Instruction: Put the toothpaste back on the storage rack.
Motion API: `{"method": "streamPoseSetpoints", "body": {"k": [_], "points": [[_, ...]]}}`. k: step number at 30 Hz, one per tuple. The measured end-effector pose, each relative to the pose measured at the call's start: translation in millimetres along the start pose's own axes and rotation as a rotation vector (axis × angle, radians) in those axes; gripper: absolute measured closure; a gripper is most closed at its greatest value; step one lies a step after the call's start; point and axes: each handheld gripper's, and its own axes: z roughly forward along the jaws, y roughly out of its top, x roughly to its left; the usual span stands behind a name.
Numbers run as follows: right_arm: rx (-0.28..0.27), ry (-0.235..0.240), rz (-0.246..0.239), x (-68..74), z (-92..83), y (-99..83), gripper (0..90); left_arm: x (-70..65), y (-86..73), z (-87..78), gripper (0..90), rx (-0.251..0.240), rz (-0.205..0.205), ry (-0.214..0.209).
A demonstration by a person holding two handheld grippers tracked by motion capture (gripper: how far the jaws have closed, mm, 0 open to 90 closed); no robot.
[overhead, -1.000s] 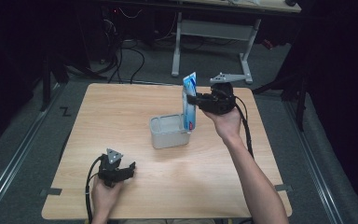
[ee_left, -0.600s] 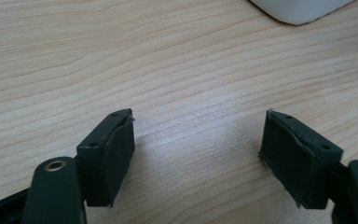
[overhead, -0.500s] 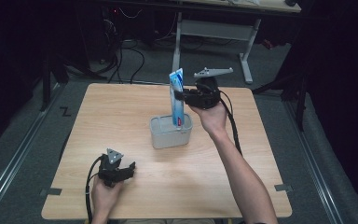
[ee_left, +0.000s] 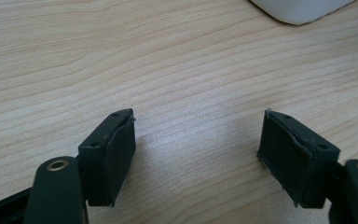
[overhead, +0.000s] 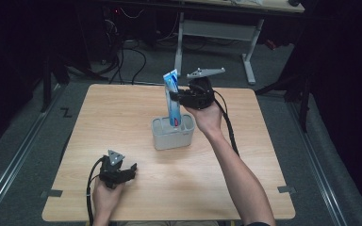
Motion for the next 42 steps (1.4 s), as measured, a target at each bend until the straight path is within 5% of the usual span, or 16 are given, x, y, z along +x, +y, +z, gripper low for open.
{"method": "streamPoseSetpoints", "body": {"k": [3,12,42], "points": [[0.007,-0.03,-0.015,0.4,4.5,-0.7,74.9,0.0,0.0,0.0,27.0,0.0,0.001,0.0],[0.007,-0.011,-0.01,0.8,16.5,-12.4,74.8,-0.4,-0.1,0.2,27.1,-0.002,-0.002,0.0],[0.128,-0.082,-0.067,-4.6,52.2,-55.9,74.2,-0.3,-0.7,-0.6,26.8,-0.001,0.003,-0.004]]}}
